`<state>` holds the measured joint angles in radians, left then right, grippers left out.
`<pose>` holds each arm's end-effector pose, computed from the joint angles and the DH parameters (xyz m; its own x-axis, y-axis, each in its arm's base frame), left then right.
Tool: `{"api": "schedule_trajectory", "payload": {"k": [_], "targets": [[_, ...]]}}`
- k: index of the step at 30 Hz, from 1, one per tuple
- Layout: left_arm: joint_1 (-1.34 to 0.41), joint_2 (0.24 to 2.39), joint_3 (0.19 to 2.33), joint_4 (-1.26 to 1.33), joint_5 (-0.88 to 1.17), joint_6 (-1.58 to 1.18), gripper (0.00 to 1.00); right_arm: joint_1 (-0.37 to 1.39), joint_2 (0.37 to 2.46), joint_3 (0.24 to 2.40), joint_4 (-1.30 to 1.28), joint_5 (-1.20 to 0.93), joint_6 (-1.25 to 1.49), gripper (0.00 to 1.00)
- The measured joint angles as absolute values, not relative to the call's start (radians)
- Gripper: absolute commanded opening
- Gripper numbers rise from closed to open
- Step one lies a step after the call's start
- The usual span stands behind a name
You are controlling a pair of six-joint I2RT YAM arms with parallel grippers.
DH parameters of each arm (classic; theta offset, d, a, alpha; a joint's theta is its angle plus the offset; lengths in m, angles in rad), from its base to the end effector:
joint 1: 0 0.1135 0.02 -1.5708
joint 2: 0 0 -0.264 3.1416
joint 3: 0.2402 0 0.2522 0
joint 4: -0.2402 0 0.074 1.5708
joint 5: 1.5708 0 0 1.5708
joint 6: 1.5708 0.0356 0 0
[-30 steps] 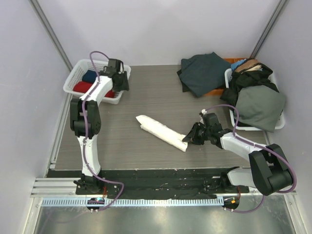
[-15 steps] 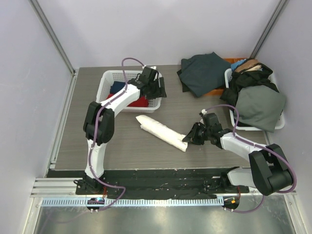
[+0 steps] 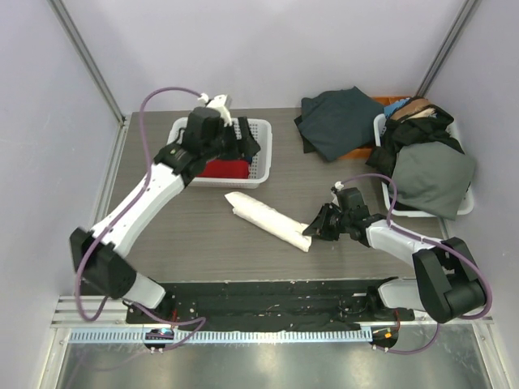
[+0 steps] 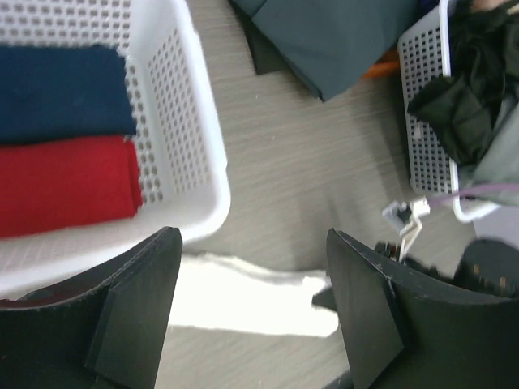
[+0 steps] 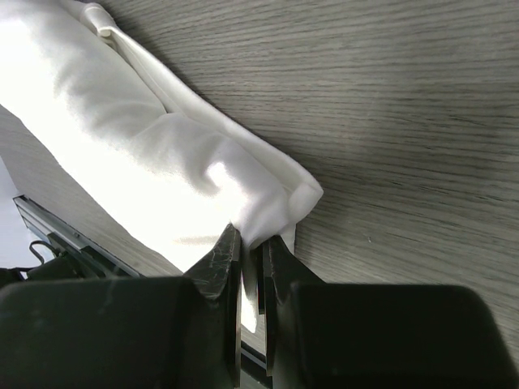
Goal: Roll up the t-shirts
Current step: Pick up the T-shirt from the center of the board.
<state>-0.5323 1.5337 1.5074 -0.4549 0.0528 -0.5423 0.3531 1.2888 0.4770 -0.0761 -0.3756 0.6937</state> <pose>0.3039 -0.1812 0.3801 -0.6240 -0.2306 -0.7467 0.2628 0.8379 -0.4784 0.2078 0.0905 0.1475 -0.9042 0.3007 -0.3033 0.0511 0.7811 0.6223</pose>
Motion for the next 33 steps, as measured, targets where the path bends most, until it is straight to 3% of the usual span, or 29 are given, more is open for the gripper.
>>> {"api": "schedule_trajectory", "payload": {"k": [3,8,15,29,33], "targets": [[-0.532,1.39,1.336,-0.438,0.044,-0.546,0.82,0.353,1.292,0.477,-0.072,-0.38,0.694,0.01],[-0.531,1.268,1.049,-0.432,0.034,-0.587,0.99,0.351,1.3,0.477,-0.062,-0.389,0.694,0.01],[-0.527,1.159,0.794,-0.35,-0.032,-0.645,1.0,0.351,1.309,0.476,-0.046,-0.401,0.694,0.01],[-0.456,1.422,0.699,-0.037,0.081,-0.725,0.99,0.351,1.314,0.472,-0.033,-0.408,0.694,0.01],[-0.455,1.473,0.698,0.04,0.103,-0.752,0.92,0.351,1.314,0.471,-0.03,-0.409,0.694,0.01]]}}
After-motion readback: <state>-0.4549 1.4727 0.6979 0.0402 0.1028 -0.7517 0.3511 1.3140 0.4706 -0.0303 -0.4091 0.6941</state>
